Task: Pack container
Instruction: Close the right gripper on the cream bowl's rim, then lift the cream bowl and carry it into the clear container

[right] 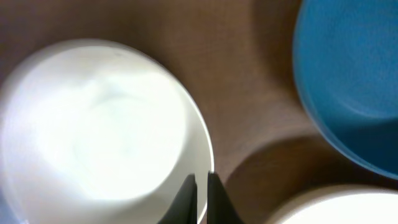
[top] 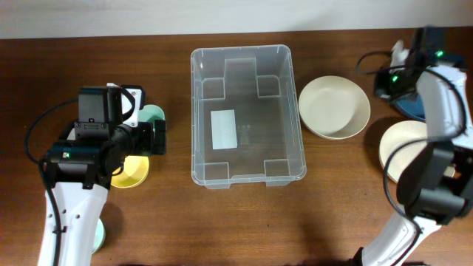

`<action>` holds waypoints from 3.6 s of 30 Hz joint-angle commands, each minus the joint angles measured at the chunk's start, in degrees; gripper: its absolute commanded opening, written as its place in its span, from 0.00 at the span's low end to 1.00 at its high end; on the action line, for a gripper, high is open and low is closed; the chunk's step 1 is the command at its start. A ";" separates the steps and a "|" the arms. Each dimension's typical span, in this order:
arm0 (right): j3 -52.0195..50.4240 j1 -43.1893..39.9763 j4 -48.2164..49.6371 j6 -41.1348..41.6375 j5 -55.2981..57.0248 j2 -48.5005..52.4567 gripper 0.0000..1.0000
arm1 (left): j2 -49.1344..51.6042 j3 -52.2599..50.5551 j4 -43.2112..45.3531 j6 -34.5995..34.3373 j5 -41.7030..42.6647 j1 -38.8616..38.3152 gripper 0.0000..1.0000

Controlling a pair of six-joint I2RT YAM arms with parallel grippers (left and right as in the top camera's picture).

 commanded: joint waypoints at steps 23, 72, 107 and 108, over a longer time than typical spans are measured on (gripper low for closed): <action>7.72 2.60 -5.84 0.90 4.02 11.74 0.24 | 0.07 1.05 0.15 -0.15 -0.24 0.20 1.00; 8.55 0.44 -1.46 4.15 -8.46 10.71 0.04 | 0.07 1.05 0.15 -0.15 -0.20 0.20 1.00; 8.52 33.62 3.54 -4.15 10.49 -9.64 0.04 | 0.07 1.05 0.17 -0.17 -0.20 0.20 1.00; 8.52 34.29 4.07 -4.09 10.51 -8.33 0.04 | 0.07 1.05 0.17 -0.17 -0.22 0.20 1.00</action>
